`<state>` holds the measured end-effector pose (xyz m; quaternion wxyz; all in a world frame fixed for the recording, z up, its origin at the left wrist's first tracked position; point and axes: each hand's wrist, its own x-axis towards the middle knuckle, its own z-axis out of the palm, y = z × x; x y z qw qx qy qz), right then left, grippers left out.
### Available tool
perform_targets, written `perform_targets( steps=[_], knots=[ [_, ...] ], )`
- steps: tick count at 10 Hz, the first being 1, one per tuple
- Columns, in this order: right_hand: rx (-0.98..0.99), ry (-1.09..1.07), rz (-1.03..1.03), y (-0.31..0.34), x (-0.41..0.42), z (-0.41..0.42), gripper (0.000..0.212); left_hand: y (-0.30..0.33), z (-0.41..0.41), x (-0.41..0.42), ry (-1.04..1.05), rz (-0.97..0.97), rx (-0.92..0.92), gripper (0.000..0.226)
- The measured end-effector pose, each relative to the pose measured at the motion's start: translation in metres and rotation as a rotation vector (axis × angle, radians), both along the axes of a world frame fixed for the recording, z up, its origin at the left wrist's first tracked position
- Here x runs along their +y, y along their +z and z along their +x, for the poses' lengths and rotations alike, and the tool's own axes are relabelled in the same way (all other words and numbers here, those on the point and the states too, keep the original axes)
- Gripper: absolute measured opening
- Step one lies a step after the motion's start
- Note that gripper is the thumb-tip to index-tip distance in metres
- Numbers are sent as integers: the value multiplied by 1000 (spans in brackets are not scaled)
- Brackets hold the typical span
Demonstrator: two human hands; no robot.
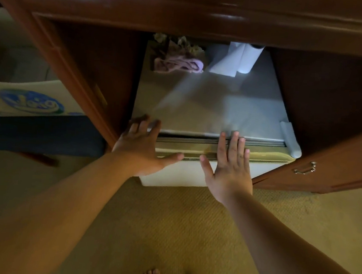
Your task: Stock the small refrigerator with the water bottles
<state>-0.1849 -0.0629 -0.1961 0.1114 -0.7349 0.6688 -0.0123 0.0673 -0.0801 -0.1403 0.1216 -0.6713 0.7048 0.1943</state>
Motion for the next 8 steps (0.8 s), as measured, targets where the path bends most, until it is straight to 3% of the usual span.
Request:
perform_targets(
  steps=[5, 7, 8],
  knots=[
    [3, 13, 126, 6, -18, -1, 92, -5, -15, 6, 73, -47, -32, 121],
    [41, 182, 220, 30, -23, -26, 100, -7, -10, 5, 63, -23, -15, 95],
    [-9, 214, 224, 42, 8, -56, 93, -6, -5, 35, 67, -72, 25, 94]
  ],
)
